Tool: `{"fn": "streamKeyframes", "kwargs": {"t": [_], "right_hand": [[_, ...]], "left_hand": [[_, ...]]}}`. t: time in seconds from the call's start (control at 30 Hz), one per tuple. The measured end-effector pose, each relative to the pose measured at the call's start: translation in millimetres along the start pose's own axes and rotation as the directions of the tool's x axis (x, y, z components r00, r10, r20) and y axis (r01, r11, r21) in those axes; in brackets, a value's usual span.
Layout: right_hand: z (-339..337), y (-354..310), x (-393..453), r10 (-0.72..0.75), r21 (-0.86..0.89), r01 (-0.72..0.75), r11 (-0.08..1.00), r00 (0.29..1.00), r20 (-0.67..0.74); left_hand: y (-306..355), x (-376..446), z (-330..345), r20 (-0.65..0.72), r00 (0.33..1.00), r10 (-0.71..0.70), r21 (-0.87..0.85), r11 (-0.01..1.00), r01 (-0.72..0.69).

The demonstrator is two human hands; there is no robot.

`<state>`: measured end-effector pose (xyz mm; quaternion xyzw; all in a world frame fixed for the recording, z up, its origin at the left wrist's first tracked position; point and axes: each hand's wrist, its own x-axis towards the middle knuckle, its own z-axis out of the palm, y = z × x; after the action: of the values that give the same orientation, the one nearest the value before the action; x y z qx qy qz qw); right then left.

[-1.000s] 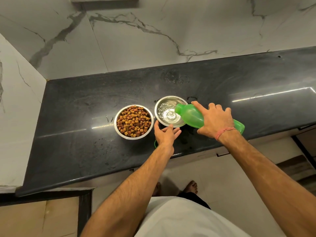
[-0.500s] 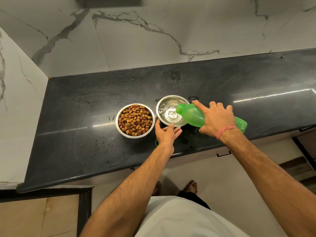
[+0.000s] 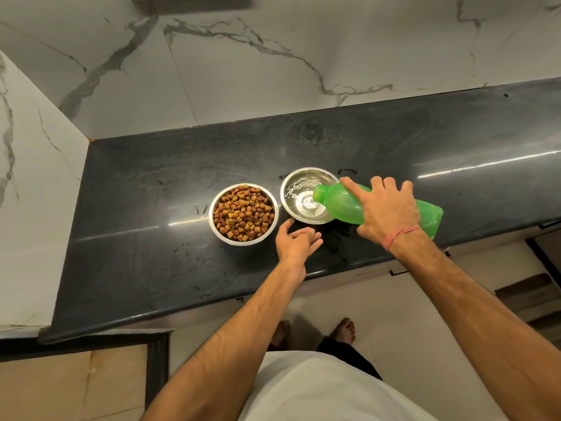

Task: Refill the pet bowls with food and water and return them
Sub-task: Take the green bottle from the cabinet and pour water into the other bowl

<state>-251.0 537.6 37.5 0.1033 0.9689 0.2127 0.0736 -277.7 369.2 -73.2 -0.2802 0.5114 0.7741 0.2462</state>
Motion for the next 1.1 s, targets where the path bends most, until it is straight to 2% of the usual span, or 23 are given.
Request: {"fn": "streamKeyframes", "kwargs": {"t": [0.2, 0.27, 0.3, 0.33, 0.37, 0.4, 0.43, 0.47, 0.5, 0.53, 0.6, 0.8, 0.87, 0.97, 1.03, 1.1], "right_hand": [[1, -5, 2, -0.002, 0.005, 0.002, 1.000, 1.000, 0.004], [1, -6, 2, 0.002, 0.010, -0.002, 1.000, 1.000, -0.001], [1, -6, 2, 0.007, 0.017, -0.007, 1.000, 1.000, -0.005], [2, -6, 2, 0.016, 0.029, -0.015, 0.999, 1.000, -0.008], [3, -6, 2, 0.026, 0.046, -0.026, 0.999, 1.000, -0.007], [5, -6, 2, 0.041, 0.068, -0.041, 0.997, 0.999, -0.001], [7, -6, 2, 0.062, 0.094, -0.062, 0.994, 0.998, 0.005], [10, -7, 1, 0.085, 0.126, -0.085, 0.988, 0.996, 0.010], [12, -7, 0, 0.106, 0.164, -0.107, 0.981, 0.994, 0.015], [15, -7, -1, 0.121, 0.202, -0.123, 0.972, 0.992, 0.020], [19, -9, -2, 0.141, 0.268, -0.145, 0.953, 0.989, 0.032], [29, -13, -8, 0.225, 0.523, -0.225, 0.822, 0.972, 0.065], [30, -14, -10, 0.256, 0.610, -0.247, 0.753, 0.964, 0.074], [32, -14, -16, 0.302, 0.664, -0.251, 0.705, 0.953, 0.040], [35, -13, -18, 0.325, 0.703, -0.241, 0.669, 0.945, 0.015], [38, -14, -21, 0.361, 0.760, -0.253, 0.598, 0.932, 0.026]], "left_hand": [[4, -2, -11, 0.023, 1.000, 0.009, 0.075, 0.997, -0.011], [5, -1, -16, 0.053, 0.998, 0.037, 0.157, 0.987, -0.045], [5, -1, -20, 0.077, 0.995, 0.069, 0.253, 0.964, -0.087], [6, -2, -24, 0.100, 0.985, 0.138, 0.427, 0.888, -0.168], [9, -4, -28, 0.144, 0.962, 0.231, 0.651, 0.710, -0.268], [12, -6, -33, 0.215, 0.930, 0.297, 0.833, 0.441, -0.334], [14, -8, -37, 0.293, 0.901, 0.320, 0.920, 0.161, -0.356], [17, -11, -39, 0.346, 0.889, 0.299, 0.936, -0.053, -0.347], [19, -14, -40, 0.371, 0.890, 0.265, 0.925, -0.192, -0.329], [20, -16, -40, 0.379, 0.894, 0.238, 0.909, -0.277, -0.312], [20, -19, -40, 0.391, 0.898, 0.202, 0.886, -0.346, -0.308], [24, -20, -40, 0.399, 0.899, 0.181, 0.892, -0.305, -0.334], [24, -20, -41, 0.394, 0.896, 0.205, 0.908, -0.242, -0.343], [21, -19, -45, 0.352, 0.905, 0.241, 0.934, -0.029, -0.356], [20, -18, -44, 0.306, 0.922, 0.236, 0.927, 0.147, -0.345], [23, -17, -41, 0.251, 0.950, 0.183, 0.832, 0.461, -0.309]]}}
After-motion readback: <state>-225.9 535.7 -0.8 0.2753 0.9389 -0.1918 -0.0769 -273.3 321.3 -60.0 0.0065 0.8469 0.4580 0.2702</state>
